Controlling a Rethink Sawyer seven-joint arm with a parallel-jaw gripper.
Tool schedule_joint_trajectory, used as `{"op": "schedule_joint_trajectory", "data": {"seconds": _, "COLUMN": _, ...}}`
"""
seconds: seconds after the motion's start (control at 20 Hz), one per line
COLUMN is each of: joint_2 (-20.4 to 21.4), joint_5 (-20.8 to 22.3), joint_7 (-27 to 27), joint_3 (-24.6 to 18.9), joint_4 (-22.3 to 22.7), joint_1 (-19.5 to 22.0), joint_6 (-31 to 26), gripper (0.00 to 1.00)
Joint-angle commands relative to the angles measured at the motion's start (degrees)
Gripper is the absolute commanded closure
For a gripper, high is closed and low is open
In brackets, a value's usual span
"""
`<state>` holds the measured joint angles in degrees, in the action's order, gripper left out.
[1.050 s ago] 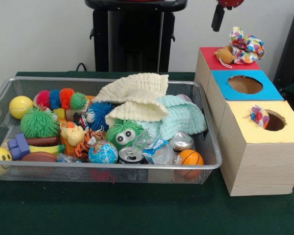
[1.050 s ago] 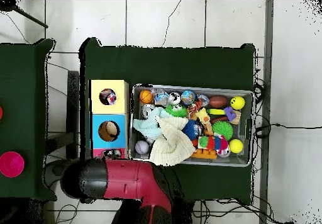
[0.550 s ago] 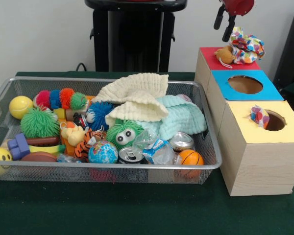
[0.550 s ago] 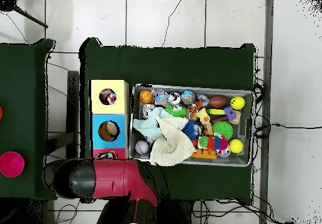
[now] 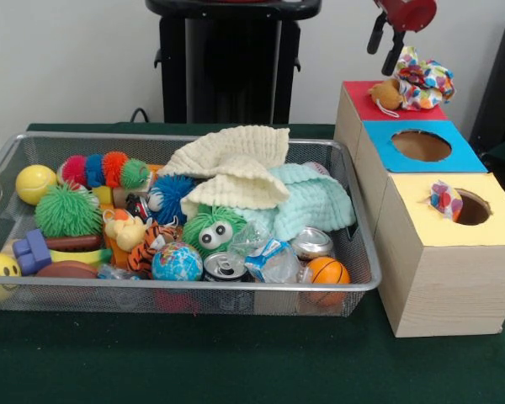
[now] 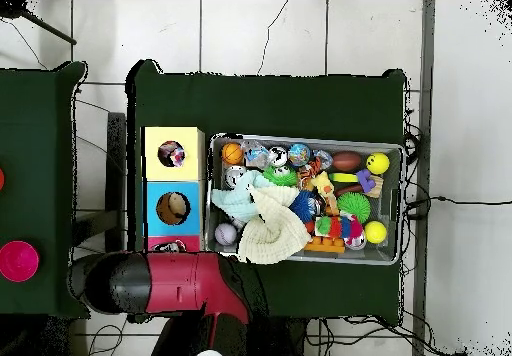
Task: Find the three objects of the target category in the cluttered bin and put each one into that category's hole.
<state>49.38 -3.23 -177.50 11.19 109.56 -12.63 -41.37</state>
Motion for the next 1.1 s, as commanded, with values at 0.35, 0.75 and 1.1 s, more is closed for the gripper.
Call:
{"op": "schedule_joint_trajectory", "data": {"seconds": 0.35, "joint_2": -3.63, "joint_5": -2.78, "joint_7": -8.14, "joint_3": -2.31, "joint_4": -4.29, "joint_1": -4.16, "joint_6": -0.54, "gripper": 0.00}}
{"op": "schedule_joint_trajectory", "data": {"seconds": 0.75, "joint_2": -5.93, "joint_5": -3.92, "joint_7": -7.44, "joint_3": -2.07, "joint_4": -5.15, "joint_1": -5.35, "joint_6": -1.24, "gripper": 0.00}}
{"op": "schedule_joint_trajectory", "data": {"seconds": 1.1, "joint_2": -6.71, "joint_5": -5.69, "joint_7": -10.11, "joint_3": -1.24, "joint_4": -6.15, "joint_1": -8.36, "joint_6": -2.14, "gripper": 0.00}}
